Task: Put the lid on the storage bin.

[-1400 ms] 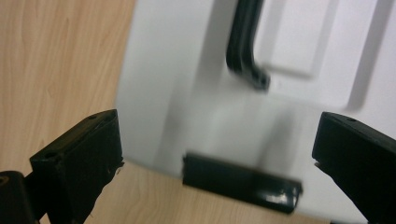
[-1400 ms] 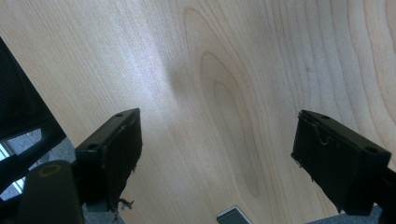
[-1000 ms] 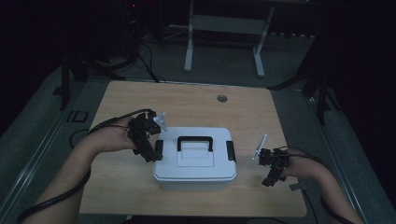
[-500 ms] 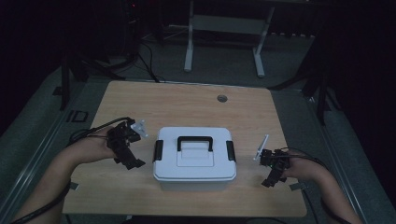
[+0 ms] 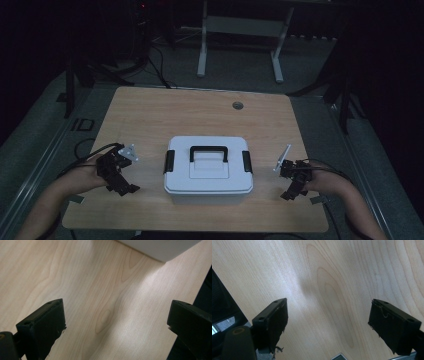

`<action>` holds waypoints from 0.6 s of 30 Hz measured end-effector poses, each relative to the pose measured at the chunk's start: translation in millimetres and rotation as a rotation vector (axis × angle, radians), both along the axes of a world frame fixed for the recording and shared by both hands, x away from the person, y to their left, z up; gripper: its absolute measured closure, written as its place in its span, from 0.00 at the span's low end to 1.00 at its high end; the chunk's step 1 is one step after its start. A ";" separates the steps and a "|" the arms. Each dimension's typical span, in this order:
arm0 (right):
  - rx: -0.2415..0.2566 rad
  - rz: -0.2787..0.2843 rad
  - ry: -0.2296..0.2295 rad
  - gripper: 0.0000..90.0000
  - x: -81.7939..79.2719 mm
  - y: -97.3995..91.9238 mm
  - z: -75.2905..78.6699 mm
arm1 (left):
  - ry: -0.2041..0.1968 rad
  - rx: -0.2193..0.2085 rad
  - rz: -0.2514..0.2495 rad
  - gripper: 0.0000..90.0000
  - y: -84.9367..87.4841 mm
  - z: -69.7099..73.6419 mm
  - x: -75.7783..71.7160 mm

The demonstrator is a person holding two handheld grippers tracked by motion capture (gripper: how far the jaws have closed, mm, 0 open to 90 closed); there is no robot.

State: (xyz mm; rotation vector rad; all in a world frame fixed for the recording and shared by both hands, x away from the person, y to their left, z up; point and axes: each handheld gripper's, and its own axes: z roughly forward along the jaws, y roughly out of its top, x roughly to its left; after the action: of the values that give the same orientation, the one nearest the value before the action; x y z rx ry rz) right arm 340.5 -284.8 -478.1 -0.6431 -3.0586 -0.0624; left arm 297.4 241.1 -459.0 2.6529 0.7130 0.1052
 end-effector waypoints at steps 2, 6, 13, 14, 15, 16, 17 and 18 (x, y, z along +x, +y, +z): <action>0.006 -0.002 -0.004 0.17 0.0 0.2 -0.7 | 0.006 -0.028 0.008 0.02 3.8 -6.7 -1.4; 0.007 -0.002 -0.005 0.17 -0.8 0.7 -3.8 | 0.019 -0.018 0.007 0.02 6.2 -17.8 -2.9; 0.013 -0.002 -0.003 0.17 -1.3 0.4 -7.8 | 0.033 -0.006 -0.002 0.02 4.8 -34.2 -6.9; 0.015 -0.003 -0.004 0.17 -1.4 0.2 -7.8 | 0.038 -0.009 -0.003 0.02 5.0 -36.4 -7.6; 0.014 -0.005 -0.005 0.17 -1.5 0.0 -7.7 | 0.036 -0.009 0.000 0.02 5.3 -38.7 -8.0; 0.014 -0.005 -0.007 0.17 -1.4 -0.3 -7.6 | 0.039 -0.010 0.003 0.02 5.5 -41.2 -8.5; 0.017 -0.008 -0.011 0.17 -1.3 -0.7 -7.5 | 0.046 -0.005 0.003 0.02 5.9 -45.2 -9.6; 0.016 -0.010 -0.018 0.17 -1.4 -1.1 -6.5 | 0.043 0.000 0.003 0.02 6.0 -47.2 -10.2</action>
State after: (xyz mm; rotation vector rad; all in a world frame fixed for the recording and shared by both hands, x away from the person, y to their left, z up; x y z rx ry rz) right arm 339.1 -285.9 -484.7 -0.6609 -3.0690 -0.0930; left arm 287.1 247.1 -506.3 2.6614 0.7305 0.0487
